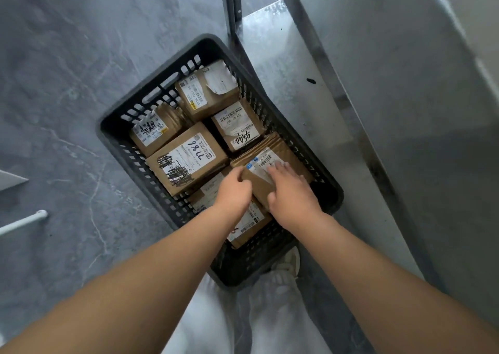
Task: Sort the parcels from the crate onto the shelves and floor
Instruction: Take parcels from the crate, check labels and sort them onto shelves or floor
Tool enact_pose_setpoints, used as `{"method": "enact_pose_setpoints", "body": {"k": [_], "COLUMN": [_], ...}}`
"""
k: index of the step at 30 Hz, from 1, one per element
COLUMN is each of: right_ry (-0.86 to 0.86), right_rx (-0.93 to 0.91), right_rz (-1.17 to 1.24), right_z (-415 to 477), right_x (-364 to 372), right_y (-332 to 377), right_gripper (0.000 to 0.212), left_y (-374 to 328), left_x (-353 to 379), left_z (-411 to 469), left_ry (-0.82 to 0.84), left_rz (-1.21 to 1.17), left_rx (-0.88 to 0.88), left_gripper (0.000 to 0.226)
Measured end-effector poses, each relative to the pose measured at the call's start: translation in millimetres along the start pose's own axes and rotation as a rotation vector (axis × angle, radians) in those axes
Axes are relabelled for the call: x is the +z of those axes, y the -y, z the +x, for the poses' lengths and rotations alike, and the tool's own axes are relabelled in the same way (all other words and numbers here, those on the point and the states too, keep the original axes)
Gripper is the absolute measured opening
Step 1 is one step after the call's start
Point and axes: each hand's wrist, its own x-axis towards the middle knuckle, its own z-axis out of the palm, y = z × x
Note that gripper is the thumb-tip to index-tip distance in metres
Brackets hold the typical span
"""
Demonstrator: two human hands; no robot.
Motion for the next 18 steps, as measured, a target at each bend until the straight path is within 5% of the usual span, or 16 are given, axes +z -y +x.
{"method": "enact_pose_setpoints", "body": {"k": [9,18], "right_ry": [-0.478,-0.789], "right_rx": [-0.252,-0.657], "right_rz": [0.046,-0.043], "right_z": [-73.9,-259.9], "right_x": [-148.4,-321.2], "right_y": [127.0,272.5], "right_gripper": [0.074,0.072], "left_y": [-140.0,-235.1], "left_x": [-89.1,-210.9], "left_z": [-125.1,-336.2], "left_ry": [-0.267,-0.681], "left_rz": [0.071,0.375], "left_rx": [0.406,0.957], "left_gripper": [0.058,0.055]}}
